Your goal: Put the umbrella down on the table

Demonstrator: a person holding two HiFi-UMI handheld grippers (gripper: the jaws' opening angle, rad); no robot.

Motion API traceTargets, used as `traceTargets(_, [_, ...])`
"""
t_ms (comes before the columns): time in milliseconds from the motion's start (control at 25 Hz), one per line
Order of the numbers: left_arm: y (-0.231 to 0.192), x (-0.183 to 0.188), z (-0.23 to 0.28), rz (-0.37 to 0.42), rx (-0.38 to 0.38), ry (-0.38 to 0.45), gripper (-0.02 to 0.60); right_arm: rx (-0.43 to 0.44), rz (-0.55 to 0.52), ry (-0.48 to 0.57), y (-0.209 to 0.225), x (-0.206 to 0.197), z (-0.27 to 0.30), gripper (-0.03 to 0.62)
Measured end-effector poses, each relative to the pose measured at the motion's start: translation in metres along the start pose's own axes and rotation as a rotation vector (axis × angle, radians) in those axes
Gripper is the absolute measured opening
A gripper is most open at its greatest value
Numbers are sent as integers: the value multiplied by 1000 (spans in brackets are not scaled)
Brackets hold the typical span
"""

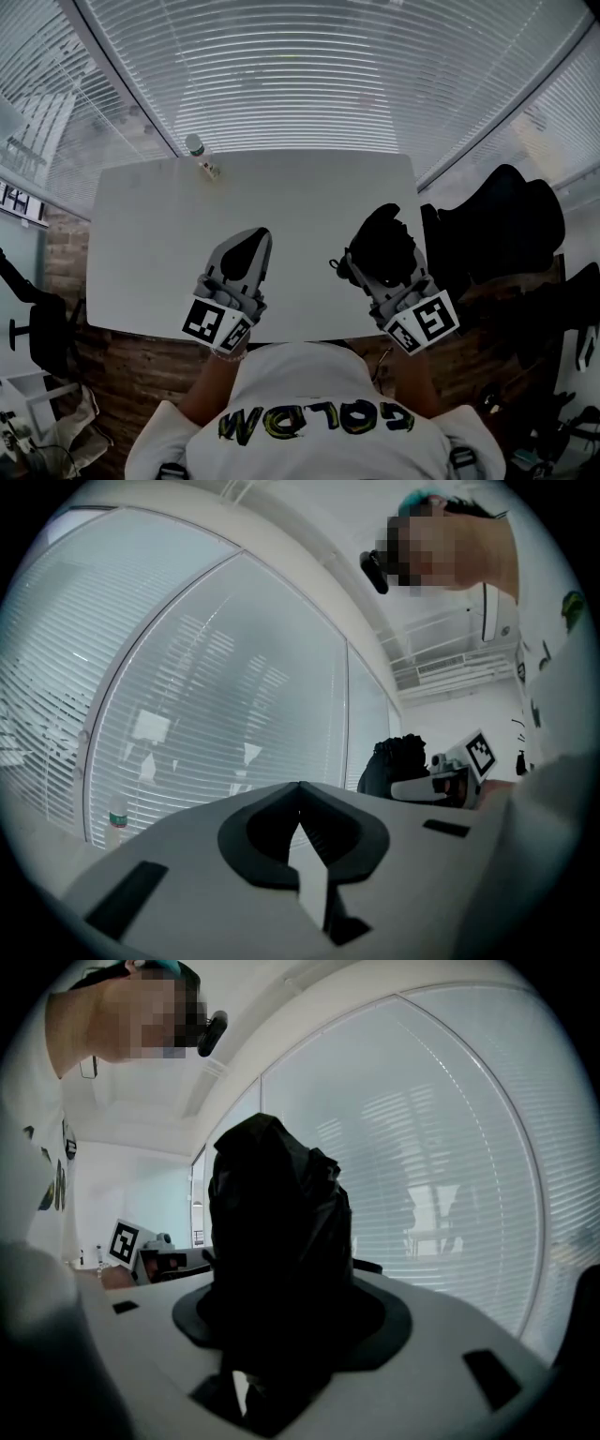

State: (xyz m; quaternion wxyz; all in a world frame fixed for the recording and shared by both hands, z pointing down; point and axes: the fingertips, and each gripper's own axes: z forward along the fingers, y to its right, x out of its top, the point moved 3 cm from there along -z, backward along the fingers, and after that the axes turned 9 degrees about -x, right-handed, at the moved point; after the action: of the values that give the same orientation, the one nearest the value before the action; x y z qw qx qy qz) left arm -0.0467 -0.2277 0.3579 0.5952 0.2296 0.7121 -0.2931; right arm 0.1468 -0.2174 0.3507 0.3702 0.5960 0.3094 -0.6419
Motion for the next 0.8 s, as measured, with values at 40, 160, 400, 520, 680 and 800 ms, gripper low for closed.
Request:
traceTargets(40, [-4, 1, -1, 0, -3, -2, 11, -3, -3, -2, -2, 1, 3, 255])
traceTargets(160, [-15, 1, -4, -1, -10, -8, 11, -13, -14, -6, -7, 2, 11, 255])
traceTargets(400, [-25, 0, -11, -6, -27, -10, 11, -15, -44, -26, -19, -1, 19, 256])
traceTargets(520, [-26, -2, -14, -12, -32, -13, 11, -20, -78, -49, -20, -3, 22, 255])
traceTargets(680, [-28, -5, -19, -21, -38, -20, 11, -27, -208, -130, -24, -15, 28, 255])
traceTargets(800, [-29, -7, -21, -26, -42, -24, 11, -21, -290, -226, -26, -33, 35, 255])
